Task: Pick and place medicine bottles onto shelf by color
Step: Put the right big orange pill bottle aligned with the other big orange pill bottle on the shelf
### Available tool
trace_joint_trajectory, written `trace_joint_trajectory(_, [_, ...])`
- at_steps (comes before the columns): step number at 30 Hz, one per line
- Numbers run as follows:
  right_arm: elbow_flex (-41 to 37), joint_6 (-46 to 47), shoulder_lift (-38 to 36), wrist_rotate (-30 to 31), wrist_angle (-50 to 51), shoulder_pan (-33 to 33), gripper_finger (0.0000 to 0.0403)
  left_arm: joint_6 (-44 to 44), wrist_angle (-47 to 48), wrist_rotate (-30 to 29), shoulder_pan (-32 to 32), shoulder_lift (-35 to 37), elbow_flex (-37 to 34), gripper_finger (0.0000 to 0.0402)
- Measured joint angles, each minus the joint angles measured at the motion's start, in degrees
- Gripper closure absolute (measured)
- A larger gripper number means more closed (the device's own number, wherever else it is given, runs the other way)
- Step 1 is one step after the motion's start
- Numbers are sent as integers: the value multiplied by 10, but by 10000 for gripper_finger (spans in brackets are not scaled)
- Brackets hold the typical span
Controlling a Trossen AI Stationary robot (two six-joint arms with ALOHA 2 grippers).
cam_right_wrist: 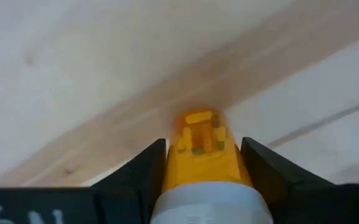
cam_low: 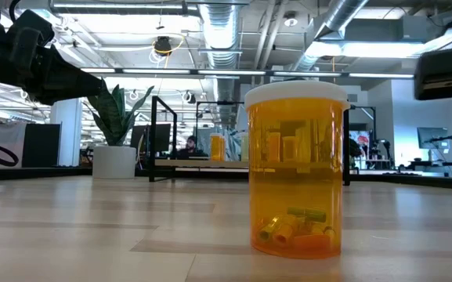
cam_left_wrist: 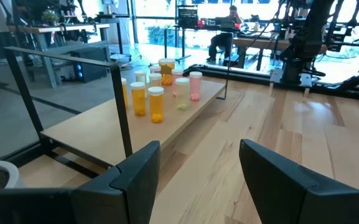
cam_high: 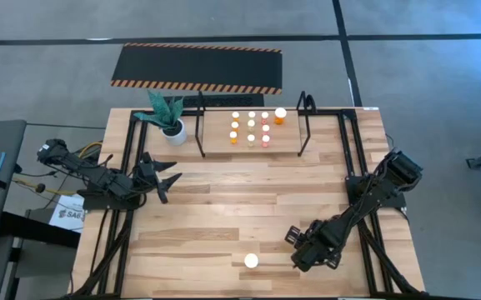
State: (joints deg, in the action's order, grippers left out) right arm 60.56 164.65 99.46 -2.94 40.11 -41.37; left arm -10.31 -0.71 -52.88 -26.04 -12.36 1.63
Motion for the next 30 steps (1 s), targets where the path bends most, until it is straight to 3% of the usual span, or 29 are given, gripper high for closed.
trace_joint_trajectory(9, [0, -73, -21, -5, 26, 50, 170, 0, 0, 0, 0, 0, 0, 193])
trace_joint_trajectory(22, [0, -208, -29, -6, 34, 121, 209, 0, 0, 0, 0, 0, 0, 193])
trace_joint_trajectory(30, [0, -227, -29, -20, 33, 149, 178, 0, 0, 0, 0, 0, 0, 193])
